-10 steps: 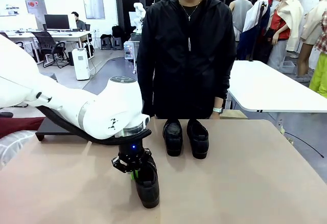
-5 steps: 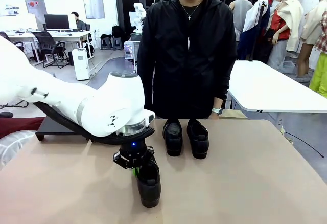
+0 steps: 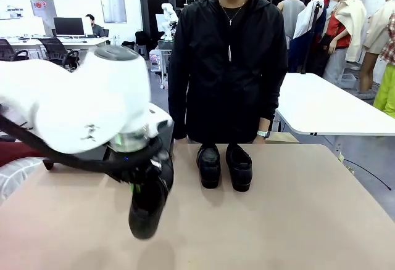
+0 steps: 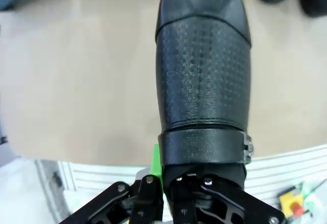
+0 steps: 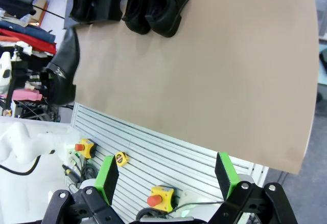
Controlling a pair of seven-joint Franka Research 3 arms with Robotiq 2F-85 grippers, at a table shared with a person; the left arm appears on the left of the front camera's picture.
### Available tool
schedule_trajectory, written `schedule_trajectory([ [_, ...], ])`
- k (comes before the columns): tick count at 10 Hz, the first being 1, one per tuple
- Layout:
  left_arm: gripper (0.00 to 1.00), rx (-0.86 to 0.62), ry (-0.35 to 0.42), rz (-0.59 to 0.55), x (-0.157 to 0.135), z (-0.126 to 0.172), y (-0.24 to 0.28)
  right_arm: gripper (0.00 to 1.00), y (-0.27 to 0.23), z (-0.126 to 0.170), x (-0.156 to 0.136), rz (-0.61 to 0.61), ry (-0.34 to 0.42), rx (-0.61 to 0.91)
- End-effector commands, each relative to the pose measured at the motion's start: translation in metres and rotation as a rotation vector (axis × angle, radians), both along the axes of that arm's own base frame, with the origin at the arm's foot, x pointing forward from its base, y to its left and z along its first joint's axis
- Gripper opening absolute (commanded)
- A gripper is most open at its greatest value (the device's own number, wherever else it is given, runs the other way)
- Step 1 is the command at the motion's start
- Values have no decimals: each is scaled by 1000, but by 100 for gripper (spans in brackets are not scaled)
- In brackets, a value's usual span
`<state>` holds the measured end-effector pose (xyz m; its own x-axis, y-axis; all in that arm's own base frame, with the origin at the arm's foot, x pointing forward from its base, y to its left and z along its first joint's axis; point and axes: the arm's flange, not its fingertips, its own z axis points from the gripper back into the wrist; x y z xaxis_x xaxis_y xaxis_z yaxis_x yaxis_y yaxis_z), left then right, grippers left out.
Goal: Organize the shoes by placing them on the stand.
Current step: Place the Shoe from the middle of the table onto the Shoes Stand.
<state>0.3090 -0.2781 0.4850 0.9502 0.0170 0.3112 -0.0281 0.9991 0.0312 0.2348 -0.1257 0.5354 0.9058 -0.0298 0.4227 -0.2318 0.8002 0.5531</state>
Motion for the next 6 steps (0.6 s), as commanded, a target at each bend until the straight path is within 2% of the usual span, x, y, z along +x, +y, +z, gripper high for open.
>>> schedule_trajectory([
  [1,0,-155,-129,-25,28,20,34,100,1,1,-1,7,-12,13],
  [2,0,-141,-139,-40,44,22,38,100,1,1,-1,7,-12,13],
  [3,0,-160,-47,38,57,20,40,100,1,1,-1,7,-12,13],
  [4,0,-96,-127,11,26,33,35,100,1,1,-1,7,-12,13],
  [6,0,-96,-127,11,26,33,35,100,1,1,-1,7,-12,13],
])
